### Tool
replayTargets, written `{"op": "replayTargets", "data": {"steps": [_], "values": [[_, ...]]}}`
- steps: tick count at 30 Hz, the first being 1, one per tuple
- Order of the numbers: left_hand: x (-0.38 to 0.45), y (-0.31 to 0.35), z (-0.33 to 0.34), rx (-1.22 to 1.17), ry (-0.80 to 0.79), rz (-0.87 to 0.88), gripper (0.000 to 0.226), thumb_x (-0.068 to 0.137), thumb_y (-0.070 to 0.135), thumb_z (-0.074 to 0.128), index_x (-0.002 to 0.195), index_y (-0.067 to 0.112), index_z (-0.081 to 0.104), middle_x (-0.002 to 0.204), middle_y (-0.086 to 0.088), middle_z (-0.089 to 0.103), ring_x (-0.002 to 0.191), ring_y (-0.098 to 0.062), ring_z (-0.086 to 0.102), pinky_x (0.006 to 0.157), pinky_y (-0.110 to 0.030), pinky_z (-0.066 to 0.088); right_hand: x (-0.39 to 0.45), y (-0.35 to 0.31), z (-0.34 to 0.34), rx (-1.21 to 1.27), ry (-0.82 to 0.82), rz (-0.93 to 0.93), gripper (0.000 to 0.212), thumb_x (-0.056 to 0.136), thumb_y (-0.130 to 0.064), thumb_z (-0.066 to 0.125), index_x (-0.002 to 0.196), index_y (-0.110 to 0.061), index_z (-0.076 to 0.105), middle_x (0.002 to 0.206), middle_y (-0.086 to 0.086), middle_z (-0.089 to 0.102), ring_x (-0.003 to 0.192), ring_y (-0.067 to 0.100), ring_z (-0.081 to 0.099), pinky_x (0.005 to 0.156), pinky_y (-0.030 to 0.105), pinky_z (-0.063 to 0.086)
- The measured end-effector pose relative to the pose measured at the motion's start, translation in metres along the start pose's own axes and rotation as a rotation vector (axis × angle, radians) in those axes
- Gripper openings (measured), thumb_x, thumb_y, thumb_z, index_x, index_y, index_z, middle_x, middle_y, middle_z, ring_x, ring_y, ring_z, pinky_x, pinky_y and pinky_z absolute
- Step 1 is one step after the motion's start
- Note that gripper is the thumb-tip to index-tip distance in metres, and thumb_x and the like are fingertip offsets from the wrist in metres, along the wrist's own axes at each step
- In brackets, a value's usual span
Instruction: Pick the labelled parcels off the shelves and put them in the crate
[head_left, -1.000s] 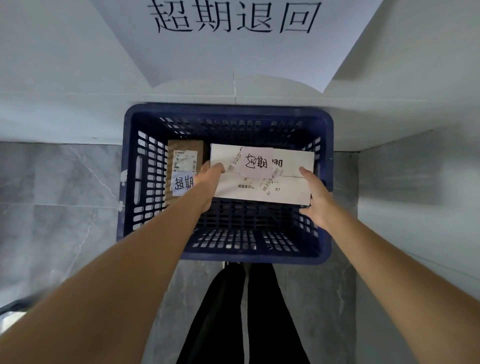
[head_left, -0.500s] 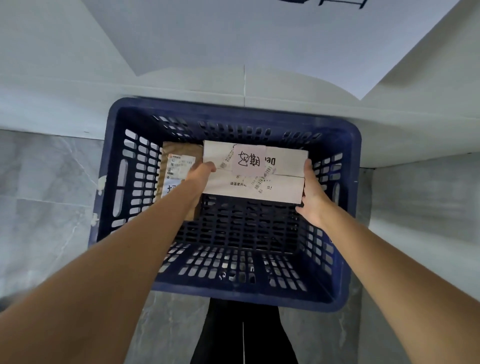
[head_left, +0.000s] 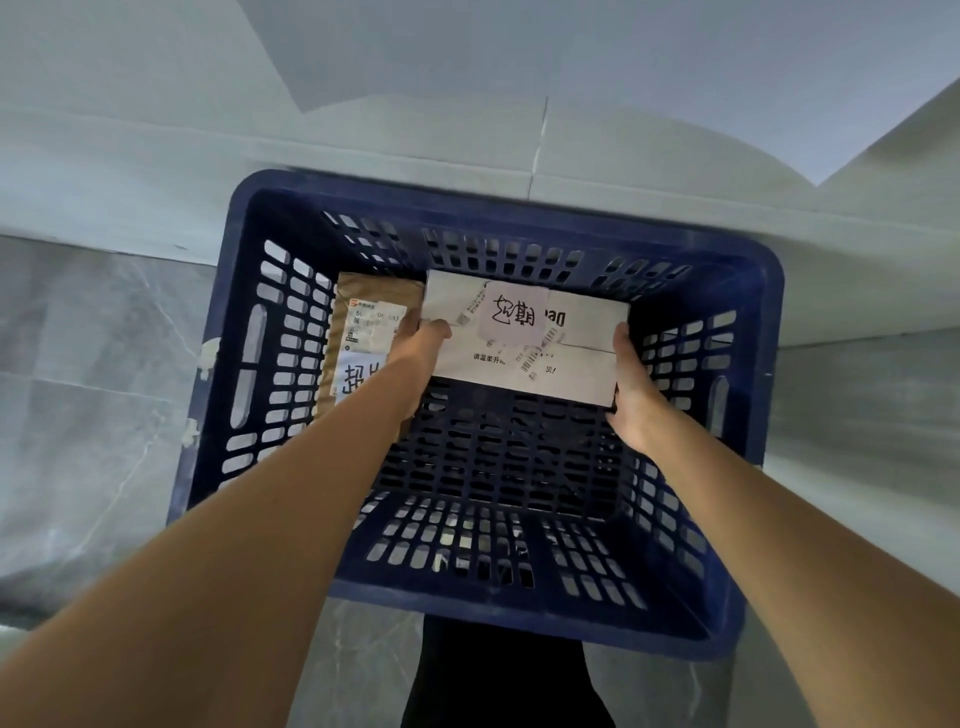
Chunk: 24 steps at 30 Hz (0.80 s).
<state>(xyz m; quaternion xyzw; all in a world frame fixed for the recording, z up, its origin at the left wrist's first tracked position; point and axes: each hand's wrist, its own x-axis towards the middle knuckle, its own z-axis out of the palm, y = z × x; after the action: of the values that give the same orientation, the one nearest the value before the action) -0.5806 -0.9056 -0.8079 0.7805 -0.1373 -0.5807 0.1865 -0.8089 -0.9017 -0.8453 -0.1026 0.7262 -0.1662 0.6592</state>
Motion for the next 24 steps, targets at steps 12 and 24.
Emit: {"op": "replayTargets", "data": {"steps": [12, 24], "values": [[-0.130, 0.050, -0.034, 0.901, -0.106, 0.453, 0.075, 0.095, 0.042, 0.046, 0.155, 0.016, 0.009, 0.162, -0.005, 0.008, 0.149, -0.026, 0.009, 0.119, -0.042, 0.012, -0.146, -0.040, 0.018, -0.746, 0.274, -0.678, 0.050, 0.102, -0.043, 0.034, 0.133, -0.006, 0.051, 0.134, 0.013, 0.052, 0.128, 0.033, 0.046, 0.104, 0.043, 0.039], [-0.320, 0.089, -0.139, 1.211, -0.013, 0.691, 0.073, 0.098, 0.052, 0.029, 0.154, 0.007, 0.012, 0.162, -0.008, 0.008, 0.150, -0.023, 0.002, 0.122, -0.040, 0.002, -0.367, -0.080, 0.026, -1.546, 0.156, -0.794, 0.060, 0.104, -0.040, 0.032, 0.153, -0.009, 0.020, 0.162, 0.008, 0.015, 0.151, 0.024, 0.007, 0.121, 0.044, 0.009]]}}
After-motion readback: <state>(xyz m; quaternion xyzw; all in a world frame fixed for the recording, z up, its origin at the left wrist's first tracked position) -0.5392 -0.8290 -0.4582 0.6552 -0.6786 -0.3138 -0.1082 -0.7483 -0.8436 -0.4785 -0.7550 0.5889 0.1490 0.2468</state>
